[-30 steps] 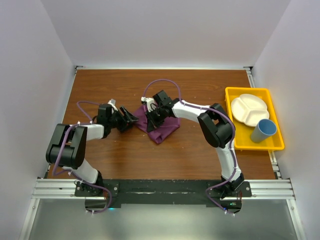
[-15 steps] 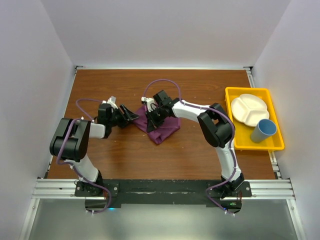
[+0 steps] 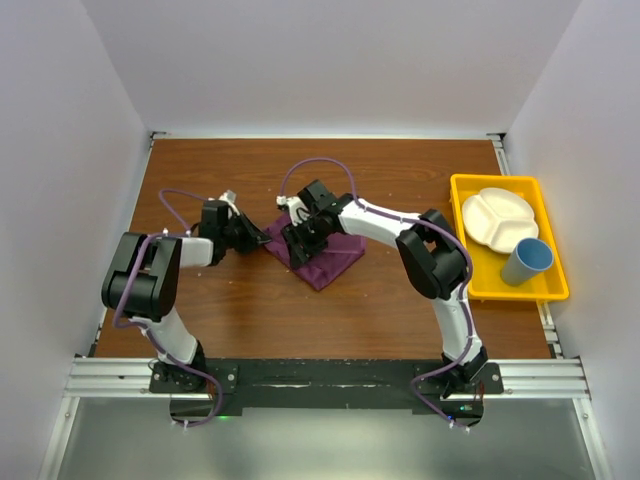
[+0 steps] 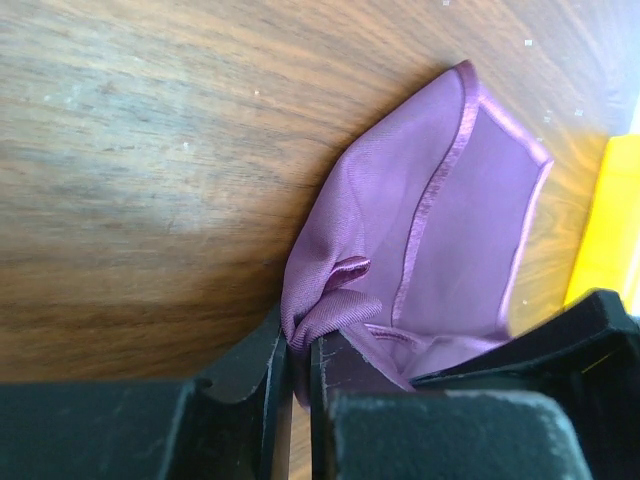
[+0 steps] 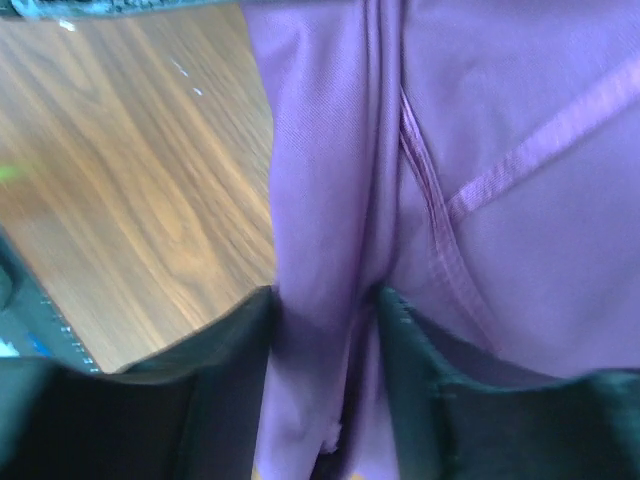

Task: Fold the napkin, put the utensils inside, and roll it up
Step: Roll the napkin with the utensil

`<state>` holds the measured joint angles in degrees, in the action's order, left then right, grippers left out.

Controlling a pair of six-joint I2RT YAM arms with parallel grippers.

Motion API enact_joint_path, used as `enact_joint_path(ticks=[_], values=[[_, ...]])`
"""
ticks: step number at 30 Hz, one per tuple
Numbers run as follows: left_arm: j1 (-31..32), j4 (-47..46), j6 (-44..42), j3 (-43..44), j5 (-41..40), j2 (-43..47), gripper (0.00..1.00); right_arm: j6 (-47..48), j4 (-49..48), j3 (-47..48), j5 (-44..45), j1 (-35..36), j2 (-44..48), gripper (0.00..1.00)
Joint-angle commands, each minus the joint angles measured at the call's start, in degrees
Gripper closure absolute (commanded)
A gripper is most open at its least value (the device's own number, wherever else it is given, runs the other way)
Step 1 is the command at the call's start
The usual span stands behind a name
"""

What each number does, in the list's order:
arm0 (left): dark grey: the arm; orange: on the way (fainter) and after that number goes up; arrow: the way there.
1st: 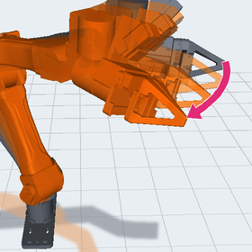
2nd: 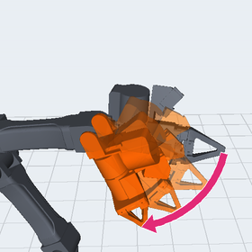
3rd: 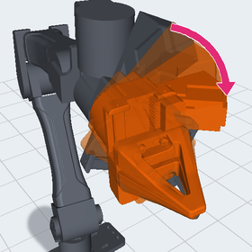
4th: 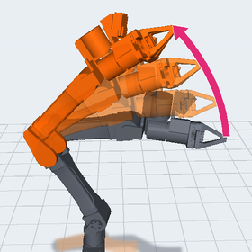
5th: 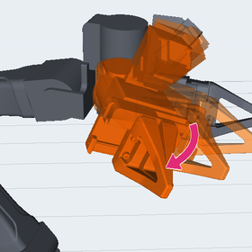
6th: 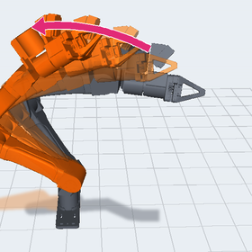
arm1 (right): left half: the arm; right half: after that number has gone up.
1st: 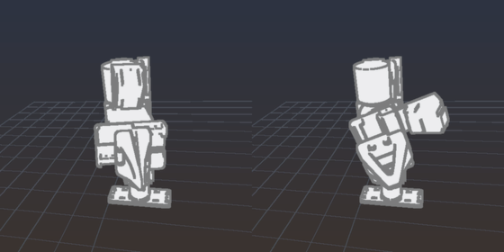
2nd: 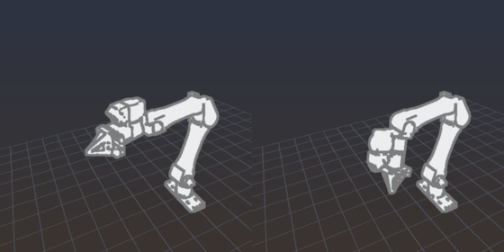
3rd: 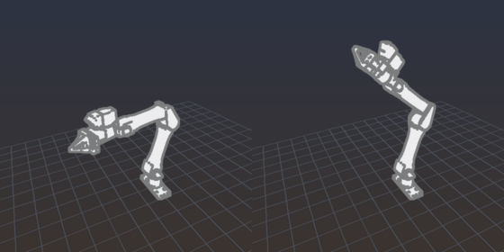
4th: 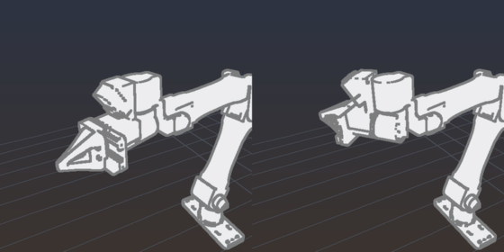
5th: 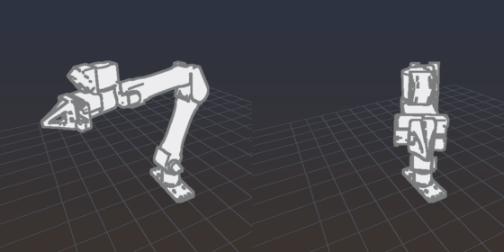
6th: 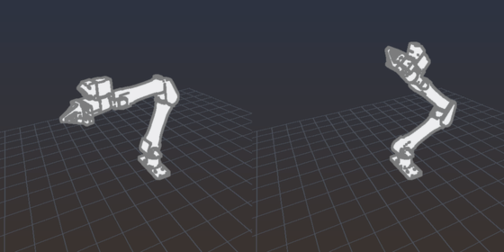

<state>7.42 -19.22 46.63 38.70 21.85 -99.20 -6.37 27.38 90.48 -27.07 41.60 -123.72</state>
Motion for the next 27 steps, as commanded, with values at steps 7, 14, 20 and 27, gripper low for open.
enact_joint_path(ticks=[7, 14, 20, 27], values=[[3.91, 23.78, 1.53, 3.22, -10.85, 6.11, 1.0, 2.33, 13.59, 2.16, 26.44, 6.98, 9.36, 0.31], [5.58, 33.27, 6.62, 6.65, -13.76, 7.53, 1.0, 5.31, 3.67, -2.23, 30.68, 12.18, 12.8, 0.27], [6.9, 35.66, 8.74, 7.27, -14.73, 7.53, 1.0, 6.02, -0.74, -1.53, 30.75, 16.05, 10.09, 0.27], [6.99, 37.77, 8.74, 8.59, -14.55, 6.83, 1.0, 8.56, -7.77, -6.27, 37.7, 18.07, 8.85, 0.3]])
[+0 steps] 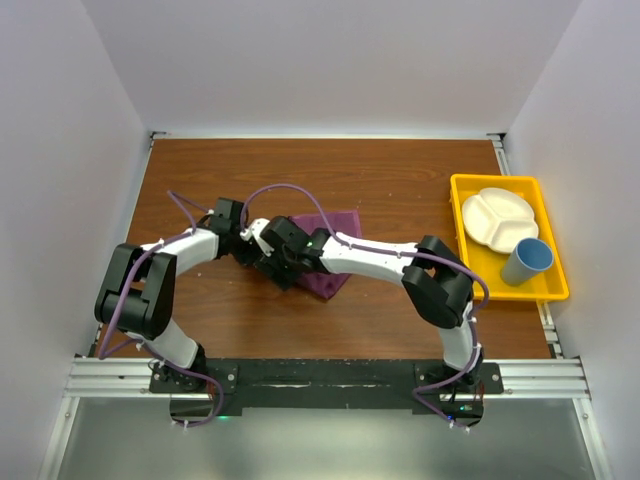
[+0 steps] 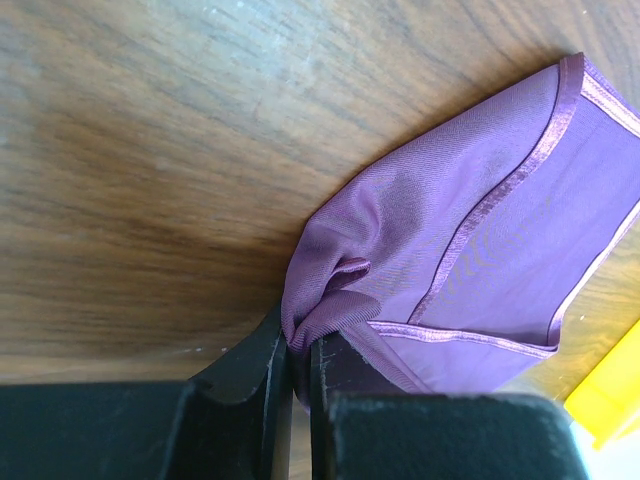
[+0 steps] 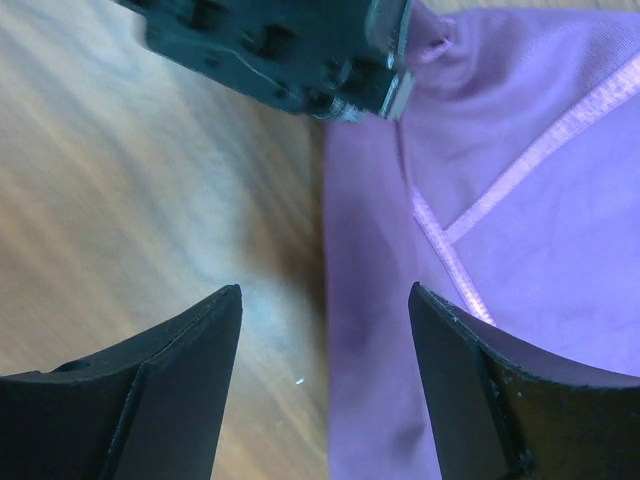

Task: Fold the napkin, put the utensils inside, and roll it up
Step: Roll the napkin with the utensil

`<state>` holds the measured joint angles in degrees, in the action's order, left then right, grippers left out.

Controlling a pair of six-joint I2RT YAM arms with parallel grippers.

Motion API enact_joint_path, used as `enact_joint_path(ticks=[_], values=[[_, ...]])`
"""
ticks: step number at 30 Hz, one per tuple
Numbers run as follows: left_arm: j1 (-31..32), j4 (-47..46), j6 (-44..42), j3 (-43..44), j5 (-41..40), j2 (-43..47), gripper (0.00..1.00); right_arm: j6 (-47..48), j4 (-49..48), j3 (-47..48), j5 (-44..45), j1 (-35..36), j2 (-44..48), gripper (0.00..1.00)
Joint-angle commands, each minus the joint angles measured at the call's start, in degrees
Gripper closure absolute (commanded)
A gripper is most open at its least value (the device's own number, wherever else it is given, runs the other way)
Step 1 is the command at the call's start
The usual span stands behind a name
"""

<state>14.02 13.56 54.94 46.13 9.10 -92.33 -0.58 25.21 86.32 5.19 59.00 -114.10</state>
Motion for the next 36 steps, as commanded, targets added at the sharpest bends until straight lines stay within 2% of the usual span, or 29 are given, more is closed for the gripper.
enact_joint_path(ticks=[1, 7, 10, 13, 14, 15, 19, 20, 21, 23, 24, 26, 27, 29, 30, 32, 33, 36], values=[[0.39, 5.16, 0.69, 1.16, -1.72, -0.21, 1.0, 3.04, -6.83, -3.26, 5.53, 0.76, -0.94, 0.31], [0.48, 5.95, 1.31, 1.86, -1.37, -1.01, 1.0, 2.34, -9.83, -6.34, 7.99, 1.11, -1.73, 0.37], [0.39, 5.95, 1.75, 2.21, -1.02, -1.36, 1.0, 1.11, -10.62, -8.35, 9.66, 1.29, -1.39, 0.45], [0.39, 7.0, 1.49, 3.17, -1.37, -1.71, 1.0, -0.98, -11.76, -10.99, 9.84, 1.29, -0.51, 0.63], [0.39, 7.44, 1.31, 3.44, -1.8, -1.8, 1.0, -1.61, -12.03, -11.61, 10.1, 1.29, 0.19, 0.76], [0.39, 7.7, 1.05, 3.62, -2.16, -1.8, 1.0, -2.4, -12.12, -12.05, 10.28, 1.29, 0.46, 0.81], [0.22, 7.27, -1.49, 4.58, -2.69, -1.36, 1.0, -4.87, -12.11, -14.59, 7.73, 1.2, 1.07, 0.96], [0.22, 6.4, -2.28, 4.58, -2.69, -0.23, 0.95, -5.22, -12.29, -15.13, 6.86, 1.2, 1.42, 1.0], [0.22, 5.52, -3.07, 4.41, -2.77, 0.48, 0.81, -5.92, -12.47, -15.65, 5.81, 1.12, 1.6, 1.0], [0.13, 3.67, -5.71, 4.58, -3.3, 3.11, 0.65, -6.97, -13.34, -17.15, 0.99, 0.24, 1.87, 1.0], [0.04, 3.23, -6.5, 4.58, -4.09, 3.82, 0.52, -8.11, -14.04, -17.68, -2.0, -0.37, 1.95, 1.0], [-0.22, 2.43, -8.88, 4.67, -4.01, 5.75, 0.46, -9.61, -14.92, -19.17, -6.23, -2.74, 2.13, 1.0], [-0.4, 2.35, -9.58, 4.76, -3.92, 6.28, 0.42, -11.18, -15.97, -20.22, -12.68, -3.88, 2.65, 1.0], [-0.75, 1.82, -11.34, 4.5, -3.66, 7.86, 0.39, -13.03, -18.35, -22.51, -18.7, -7.48, 2.48, 1.0], [-0.92, 0.6, -12.04, 3.54, -2.7, 8.39, 0.39, -14.78, -20.62, -23.82, -25.77, -8.8, 2.05, 1.0], [-1.19, -0.9, -12.57, 2.3, -0.68, 9.88, 0.38, -16.99, -21.95, -24.71, -31.45, -11.7, 1.17, 1.0], [-1.19, -1.69, -13.01, 1.25, 1.25, 9.98, 0.39, -18.39, -23.27, -25.06, -37.47, -12.41, 0.56, 1.0], [-1.19, -5.37, -13.1, -1.64, 6.43, 10.51, 0.49, -21.82, -23.63, -24.02, -44.1, -14.52, -3.65, 1.0]])
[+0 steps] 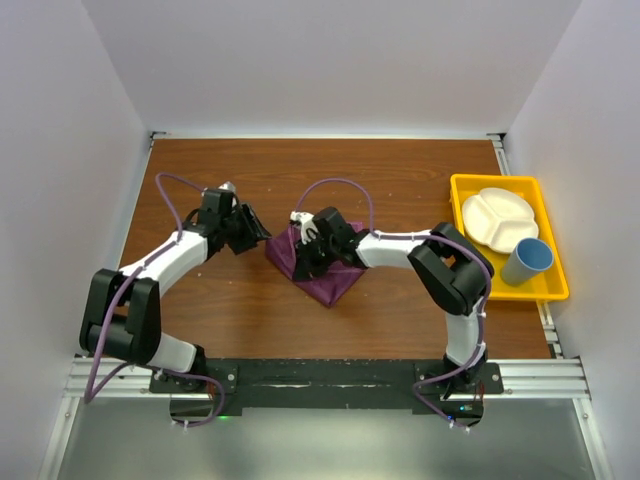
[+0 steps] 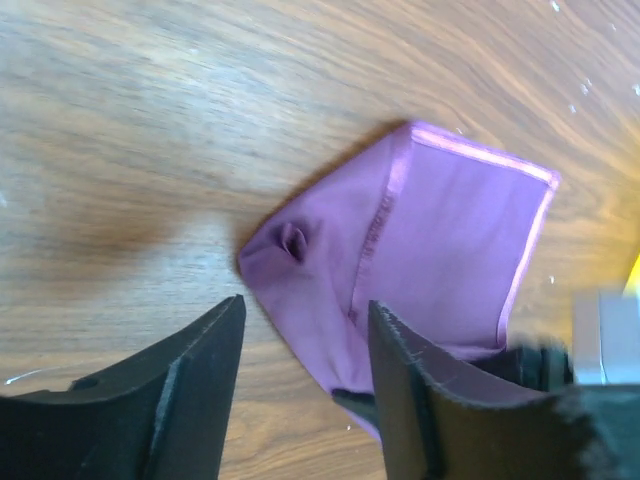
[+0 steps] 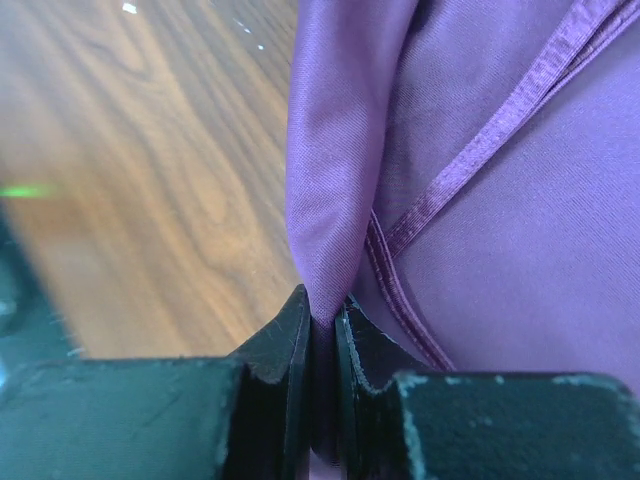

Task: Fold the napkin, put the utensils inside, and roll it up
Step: Roll the napkin with the utensil

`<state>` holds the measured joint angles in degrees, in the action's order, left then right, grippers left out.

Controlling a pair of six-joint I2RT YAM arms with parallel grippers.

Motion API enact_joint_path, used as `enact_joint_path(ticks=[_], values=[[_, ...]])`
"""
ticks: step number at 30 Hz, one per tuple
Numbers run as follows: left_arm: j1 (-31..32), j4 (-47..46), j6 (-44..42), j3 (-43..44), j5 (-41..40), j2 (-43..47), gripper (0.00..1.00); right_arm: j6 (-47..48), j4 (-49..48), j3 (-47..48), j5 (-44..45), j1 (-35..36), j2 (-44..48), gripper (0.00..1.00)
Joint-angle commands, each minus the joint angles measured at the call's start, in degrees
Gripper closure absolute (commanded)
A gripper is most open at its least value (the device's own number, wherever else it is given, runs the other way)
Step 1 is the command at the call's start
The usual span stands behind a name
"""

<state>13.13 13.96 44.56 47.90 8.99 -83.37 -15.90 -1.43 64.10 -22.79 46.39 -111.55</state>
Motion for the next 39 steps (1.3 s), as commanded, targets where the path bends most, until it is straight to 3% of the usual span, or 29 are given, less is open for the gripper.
enact_joint_path(ticks=[1, 6, 9, 14, 18, 24, 26, 33, 39], values=[[-0.21, -7.09, -2.46, -4.38, 8.04, 1.55, 0.52, -7.21, 3.36, -1.43, -18.15, -2.35, -8.14, 1.0], [-0.03, -20.42, 2.01, -9.83, 18.49, 0.5, 0.74, -8.97, 6.27, 0.33, -21.5, -4.64, -12.11, 1.0], [0.41, -24.31, 3.34, -10.46, 20.7, -0.82, 0.82, -11.07, 5.66, -0.2, -22.65, -6.31, -13.78, 1.0], [0.5, -27.4, 4.13, -11.86, 21.5, -4.6, 0.9, -13.8, 5.65, 0.41, -23.71, -7.9, -16.07, 1.0], [0.5, -34.42, 6.41, -14.14, 23.17, -8.2, 0.93, -14.25, 7.93, 1.64, -22.57, -8.69, -17.12, 1.0], [0.5, -37.16, 4.49, -14.5, 22.65, -13.65, 0.96, -12.14, 12.85, 3.13, -18.45, -8.95, -15.28, 1.0], [0.5, -36.2, 2.92, -14.07, 21.34, -15.41, 0.97, -10.3, 16.0, 3.75, -17.12, -8.86, -13.27, 0.96], [0.24, -33.91, 0.18, -15.02, 17.9, -18.67, 0.99, -3.71, 28.4, 10.78, -9.21, -8.42, -6.23, 0.59], [0.23, -35.05, 0.27, -16.87, 16.58, -19.72, 1.0, 0.08, 34.39, 11.41, -4.64, -7.9, -0.96, 0.46]])
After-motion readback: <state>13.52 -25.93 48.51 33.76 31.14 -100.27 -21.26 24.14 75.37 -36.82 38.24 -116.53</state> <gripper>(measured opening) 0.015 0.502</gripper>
